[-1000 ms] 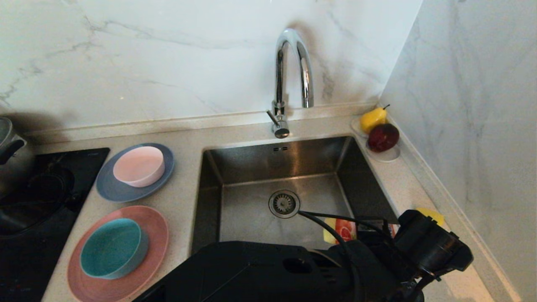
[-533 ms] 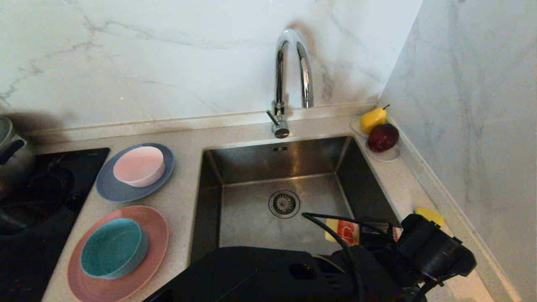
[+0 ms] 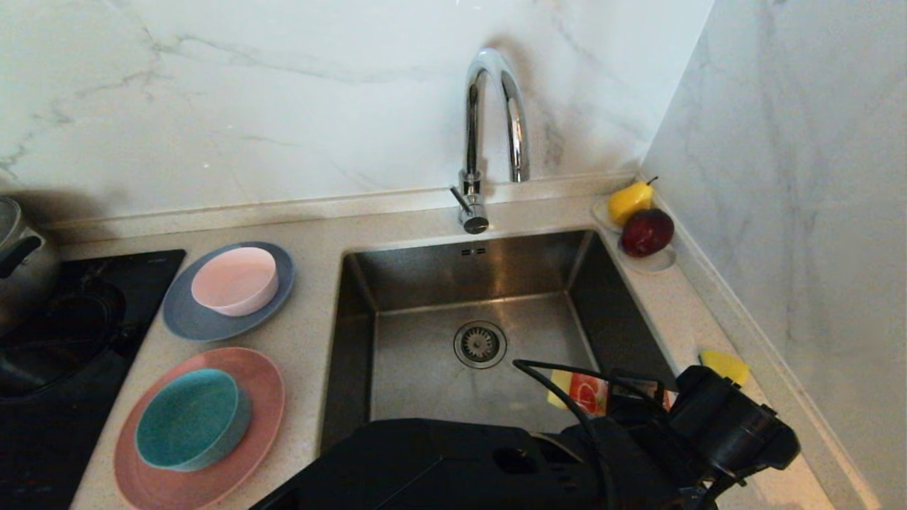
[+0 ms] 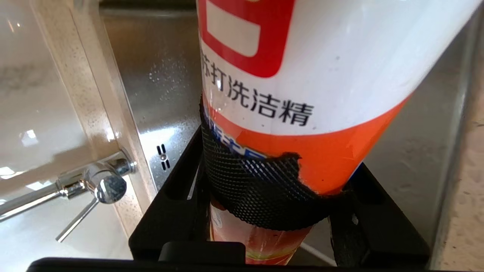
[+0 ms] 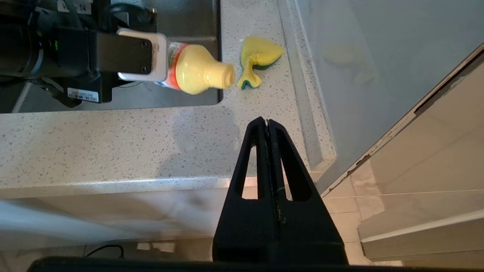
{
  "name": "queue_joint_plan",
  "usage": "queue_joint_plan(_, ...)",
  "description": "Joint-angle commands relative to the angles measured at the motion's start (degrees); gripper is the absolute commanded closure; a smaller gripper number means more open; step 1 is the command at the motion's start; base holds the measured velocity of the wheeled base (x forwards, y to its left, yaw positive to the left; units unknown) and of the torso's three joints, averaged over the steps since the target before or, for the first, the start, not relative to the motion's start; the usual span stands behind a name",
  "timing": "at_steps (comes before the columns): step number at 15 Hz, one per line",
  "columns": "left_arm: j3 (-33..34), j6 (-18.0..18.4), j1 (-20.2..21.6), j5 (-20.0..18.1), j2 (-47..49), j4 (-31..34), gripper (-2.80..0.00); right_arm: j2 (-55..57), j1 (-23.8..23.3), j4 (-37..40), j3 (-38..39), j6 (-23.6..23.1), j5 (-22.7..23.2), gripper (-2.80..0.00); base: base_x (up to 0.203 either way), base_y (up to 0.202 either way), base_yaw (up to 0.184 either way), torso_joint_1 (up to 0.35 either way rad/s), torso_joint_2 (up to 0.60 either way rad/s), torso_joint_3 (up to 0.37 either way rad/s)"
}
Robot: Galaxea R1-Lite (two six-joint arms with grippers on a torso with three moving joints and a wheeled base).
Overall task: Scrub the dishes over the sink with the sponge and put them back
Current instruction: Squeeze it onto the sponge
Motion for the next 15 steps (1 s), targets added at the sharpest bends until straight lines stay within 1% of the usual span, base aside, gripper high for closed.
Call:
queue_joint_plan(1,0.0,0.4,-0.1,0.3,0.3,0.0,0.0,0.0,0.0,0.0,0.0,0.0,0.0,0.0,0.0,0.0,0.0,0.0,0.0,0.0)
queue_joint_plan(15,0.0,1.1,-0.3,0.5,1.8,0.2,0.0,0.0,0.0,0.0,0.0,0.0,0.0,0.0,0.0,0.0,0.0,0.0,0.0,0.0)
